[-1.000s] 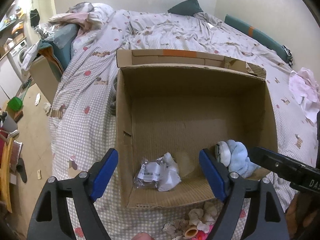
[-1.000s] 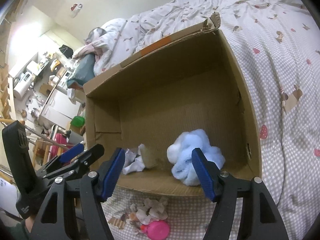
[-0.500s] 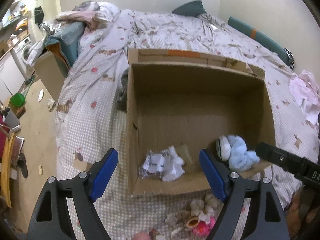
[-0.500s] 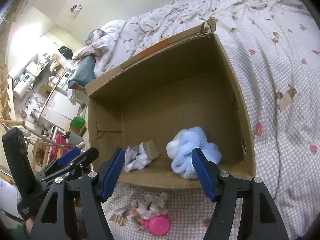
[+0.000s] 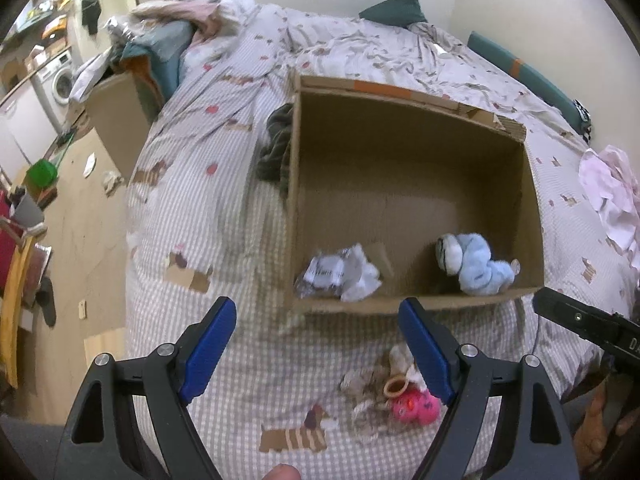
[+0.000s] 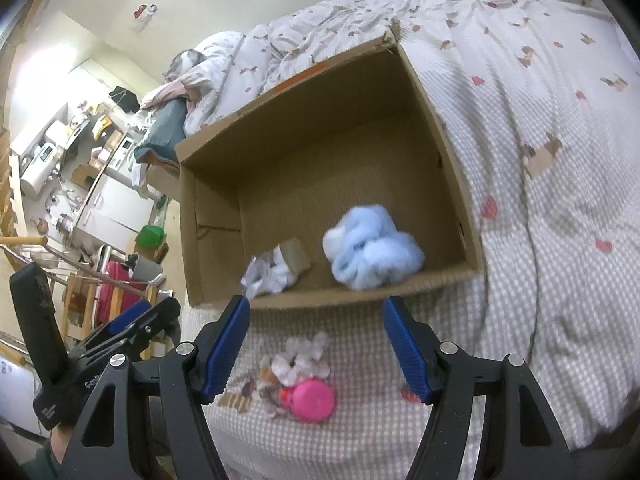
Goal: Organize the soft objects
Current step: 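Grasp the lace scrunchie with the left tool while the right tool grasps the pink toy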
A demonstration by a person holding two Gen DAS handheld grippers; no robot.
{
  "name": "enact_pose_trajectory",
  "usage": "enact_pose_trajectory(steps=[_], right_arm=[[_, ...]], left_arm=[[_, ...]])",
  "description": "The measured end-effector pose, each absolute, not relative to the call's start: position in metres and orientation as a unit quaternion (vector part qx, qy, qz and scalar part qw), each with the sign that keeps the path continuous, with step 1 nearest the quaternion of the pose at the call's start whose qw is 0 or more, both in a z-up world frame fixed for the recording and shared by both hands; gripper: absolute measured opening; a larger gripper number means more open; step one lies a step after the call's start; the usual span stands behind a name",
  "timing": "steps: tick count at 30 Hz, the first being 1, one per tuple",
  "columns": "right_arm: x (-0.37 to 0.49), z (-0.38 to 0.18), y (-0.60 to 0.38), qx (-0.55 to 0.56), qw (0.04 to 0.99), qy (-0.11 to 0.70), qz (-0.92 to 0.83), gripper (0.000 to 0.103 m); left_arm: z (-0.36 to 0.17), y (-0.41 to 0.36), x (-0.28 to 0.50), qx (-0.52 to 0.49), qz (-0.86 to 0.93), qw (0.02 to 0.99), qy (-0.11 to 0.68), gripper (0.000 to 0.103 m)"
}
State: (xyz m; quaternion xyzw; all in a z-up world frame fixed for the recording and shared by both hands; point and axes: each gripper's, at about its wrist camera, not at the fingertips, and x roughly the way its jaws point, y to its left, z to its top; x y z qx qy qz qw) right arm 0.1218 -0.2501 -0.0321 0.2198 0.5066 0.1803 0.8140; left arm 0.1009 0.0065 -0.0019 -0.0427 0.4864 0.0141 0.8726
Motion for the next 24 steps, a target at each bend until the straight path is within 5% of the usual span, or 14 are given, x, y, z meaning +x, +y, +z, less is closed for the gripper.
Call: enact_pose_trajectory(steps=[16, 22, 24], right_arm=[[0.089, -0.052, -0.254, 0.205, 0.801, 0.543, 0.147, 0.073], [0.095, -0.061, -0.253, 0.211, 0.793, 0.555, 0.136, 0.073], [0.097, -0.064, -0.252, 0.211, 0.789, 0.56, 0.134, 0.073]], left_arm=[[-0.044, 0.023, 0.085, -0.098, 0.0, 0.827, 0.554, 0.081], [-0.07, 0.003, 0.09, -0.092, -0.037, 0.796, 0.597, 0.059], [-0.085, -0.002, 0.09, -0.091, -0.041, 0.779, 0.619, 0.043]])
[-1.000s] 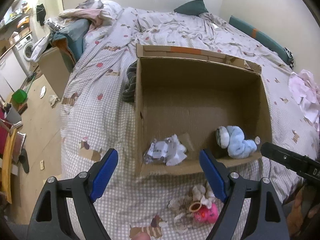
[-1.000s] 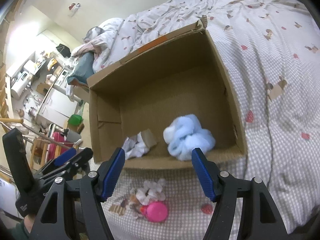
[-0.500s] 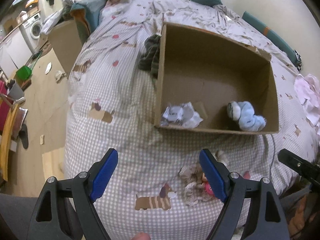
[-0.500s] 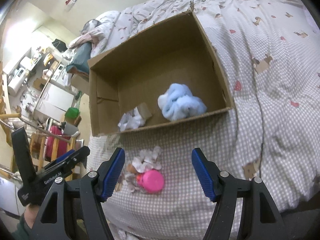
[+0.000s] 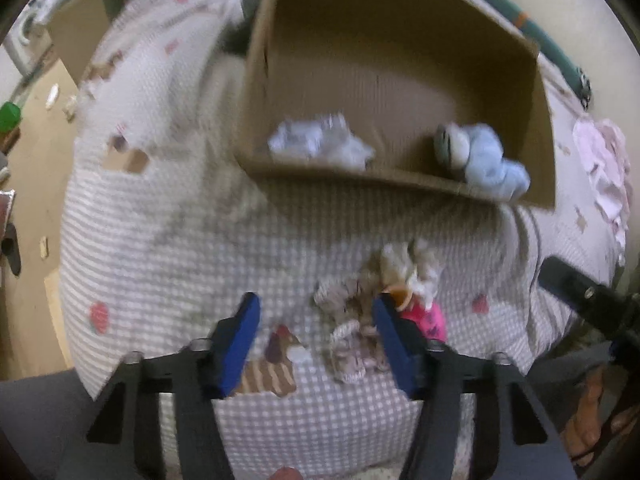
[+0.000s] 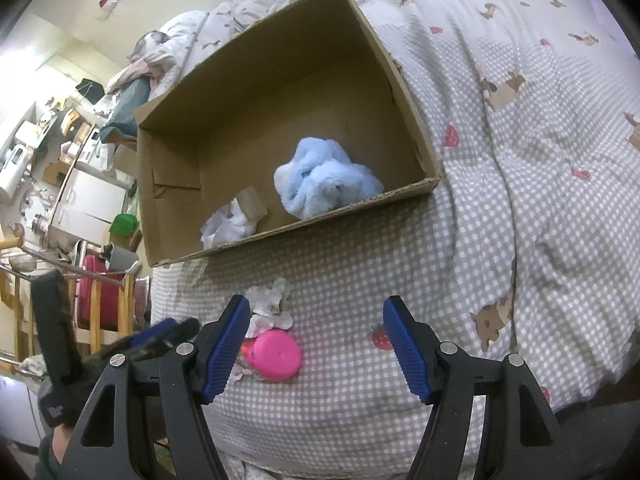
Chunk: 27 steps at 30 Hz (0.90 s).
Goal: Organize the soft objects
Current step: 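Grasp the lace scrunchie with the left tool while the right tool grasps the pink toy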
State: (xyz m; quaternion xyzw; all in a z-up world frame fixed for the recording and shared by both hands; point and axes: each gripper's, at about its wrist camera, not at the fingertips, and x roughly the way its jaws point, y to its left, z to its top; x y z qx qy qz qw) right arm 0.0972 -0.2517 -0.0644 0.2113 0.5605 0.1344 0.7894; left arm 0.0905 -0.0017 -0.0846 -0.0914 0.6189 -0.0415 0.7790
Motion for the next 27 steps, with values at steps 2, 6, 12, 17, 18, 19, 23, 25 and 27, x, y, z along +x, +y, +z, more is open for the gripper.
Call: enact_pose_trajectory(steps=[2, 6, 12, 17, 18, 19, 23, 25, 27], right_arm=[[0.099, -0.066, -0.251, 0.213, 0.787, 0.563, 0.135, 0.073], [0.099, -0.068, -0.25, 0.212, 0.786, 0.565, 0.134, 0.073], [0.1, -0.072, -0.25, 0.211, 0.783, 0.571, 0.128, 0.073], [0.103, -0.077, -0.245, 0.212, 0.774, 0.581, 0.137, 0.073], [0.104, -0.079, -0.241, 0.211, 0.769, 0.586, 0.144, 0.073], [0.104, -0.081, -0.238, 0.21, 0.766, 0.589, 0.149, 0.073], [0.106, -0.09, -0.218, 0.203, 0.747, 0.609, 0.175, 0.073], [0.106, -0.098, -0.205, 0.192, 0.734, 0.624, 0.189, 0.073], [0.105, -0.106, -0.189, 0.17, 0.724, 0.639, 0.196, 0.073]], left_arm=[[-0.099, -0.006, 0.091, -0.094, -0.044, 0.759, 0.643, 0.041], [-0.124, -0.016, 0.097, -0.11, -0.066, 0.724, 0.677, 0.04], [-0.127, -0.016, 0.099, -0.113, -0.067, 0.718, 0.683, 0.008], [-0.1, -0.003, 0.082, -0.114, -0.071, 0.729, 0.672, 0.007], [-0.091, 0.001, 0.078, -0.11, -0.07, 0.735, 0.665, 0.007], [-0.085, 0.004, 0.076, -0.108, -0.066, 0.74, 0.66, 0.007], [-0.06, 0.019, 0.067, -0.112, -0.044, 0.762, 0.637, 0.007], [-0.055, 0.025, 0.067, -0.103, -0.026, 0.775, 0.623, 0.007], [-0.05, 0.029, 0.066, -0.092, -0.008, 0.784, 0.613, 0.007]])
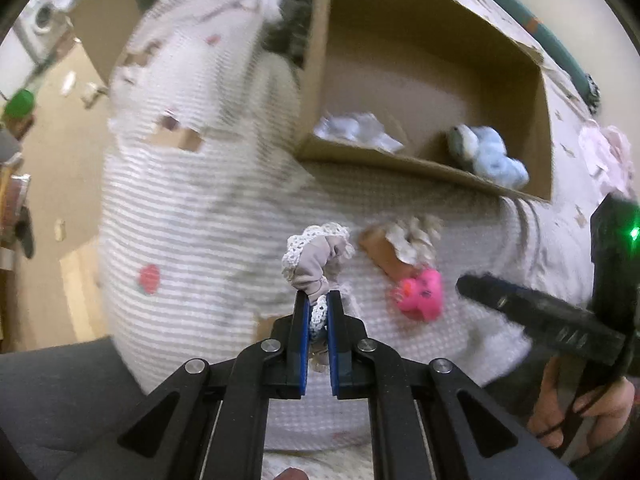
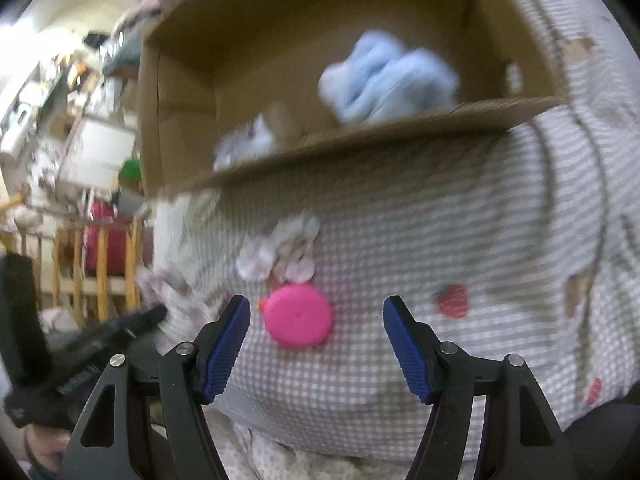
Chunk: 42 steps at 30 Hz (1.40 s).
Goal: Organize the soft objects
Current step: 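Grasp the lace scrunchie with the left tool while the right tool grasps the pink toy, then lift the scrunchie and pink toy toward the box with both tools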
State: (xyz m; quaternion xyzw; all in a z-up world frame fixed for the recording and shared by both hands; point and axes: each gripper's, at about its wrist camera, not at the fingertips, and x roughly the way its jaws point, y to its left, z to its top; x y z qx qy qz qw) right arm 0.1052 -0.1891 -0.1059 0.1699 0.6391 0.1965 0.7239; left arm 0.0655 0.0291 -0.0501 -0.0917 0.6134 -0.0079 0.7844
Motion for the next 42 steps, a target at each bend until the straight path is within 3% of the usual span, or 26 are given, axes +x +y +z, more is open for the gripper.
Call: enact_pose_trajectory(steps=[9, 11, 12, 32, 42], right_arm=[[0.104, -0.135, -0.137, 0.097, 0.704, 0.668, 0.221, 0.073], [0.102, -0.134, -0.134, 0.089, 0.707, 0.665, 0.223, 0.057], [0.1, -0.132, -0.133, 0.082, 0.708, 0.664, 0.226, 0.053], [0.086, -0.085, -0.186, 0.118, 0.749, 0.61, 0.228, 0.053], [0.096, -0.021, -0.211, 0.133, 0.79, 0.547, 0.244, 0.053]], left_arm=[[-0.071, 0.024, 0.071, -0.088, -0.001, 0.781, 0.619, 0.007], [-0.072, 0.023, 0.071, -0.084, -0.001, 0.782, 0.617, 0.007], [-0.072, 0.022, 0.071, -0.083, -0.004, 0.782, 0.617, 0.007], [-0.063, 0.017, 0.068, -0.052, 0.016, 0.805, 0.591, 0.007], [0.004, 0.016, 0.073, -0.045, -0.001, 0.836, 0.547, 0.007]])
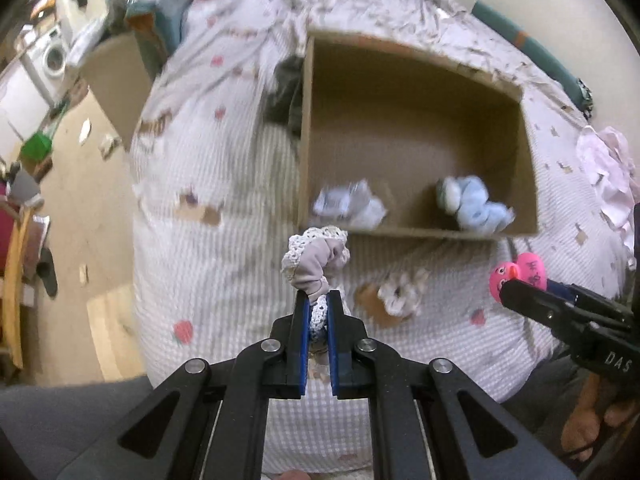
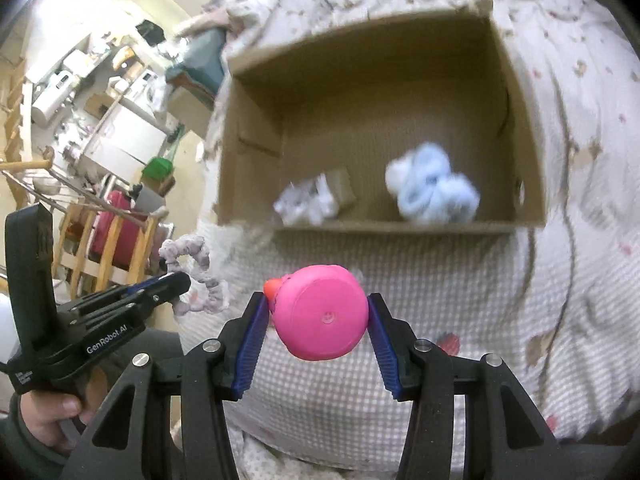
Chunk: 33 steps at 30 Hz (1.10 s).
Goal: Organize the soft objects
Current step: 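Lift the scrunchie and pink toy toward the box with both tools, then lower both items into the box and open both tools to release them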
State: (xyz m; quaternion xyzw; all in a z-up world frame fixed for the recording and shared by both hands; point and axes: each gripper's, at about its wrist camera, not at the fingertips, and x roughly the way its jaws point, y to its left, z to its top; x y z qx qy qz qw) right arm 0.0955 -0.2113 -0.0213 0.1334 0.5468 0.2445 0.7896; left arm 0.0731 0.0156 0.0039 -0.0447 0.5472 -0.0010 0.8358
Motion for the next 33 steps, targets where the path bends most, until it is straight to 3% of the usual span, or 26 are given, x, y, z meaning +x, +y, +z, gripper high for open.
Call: enact_pose_trajectory(steps=[12, 33], right_arm=[[0.133, 0.034, -0.246, 0.146, 0.842, 0.466, 0.23, 0.053], [0.184, -0.038, -0.273, 0.219, 0.798, 0.534, 0.176, 0.053]], left_arm=[[0.048, 0.013, 0.123, -0.023, -0.008, 0.872, 0.49, 0.007], [-0.018, -0.009, 0.167, -0.011, -0.043, 0.864, 0.501, 0.007]])
